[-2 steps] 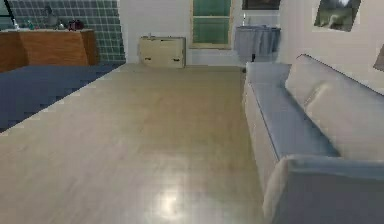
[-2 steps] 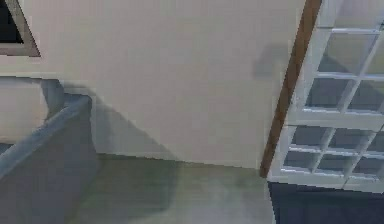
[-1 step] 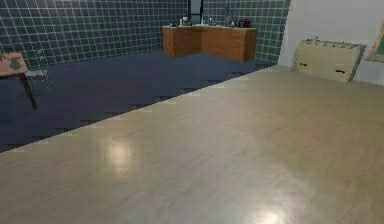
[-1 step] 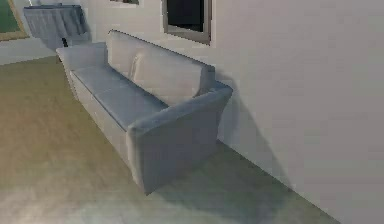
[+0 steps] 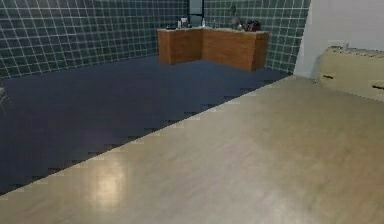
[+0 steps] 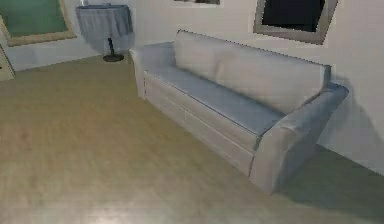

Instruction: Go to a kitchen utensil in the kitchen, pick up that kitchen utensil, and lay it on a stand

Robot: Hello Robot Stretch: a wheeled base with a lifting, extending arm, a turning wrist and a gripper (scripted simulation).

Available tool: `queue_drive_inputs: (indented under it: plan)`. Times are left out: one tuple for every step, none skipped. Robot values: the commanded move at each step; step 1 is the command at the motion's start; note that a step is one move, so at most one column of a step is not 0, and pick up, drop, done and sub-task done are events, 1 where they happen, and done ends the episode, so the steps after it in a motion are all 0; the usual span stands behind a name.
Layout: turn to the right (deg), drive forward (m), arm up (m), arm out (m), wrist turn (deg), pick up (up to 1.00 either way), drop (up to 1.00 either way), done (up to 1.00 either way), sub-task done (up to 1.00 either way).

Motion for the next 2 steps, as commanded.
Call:
queue_drive_inputs:
  plan:
    - [-3.0,0.00,0.00,0.00,0.0,0.00,0.00,0.00,0.00]
    - [0.0,1.00,0.00,0.00,0.0,0.00,0.00,0.00,0.00]
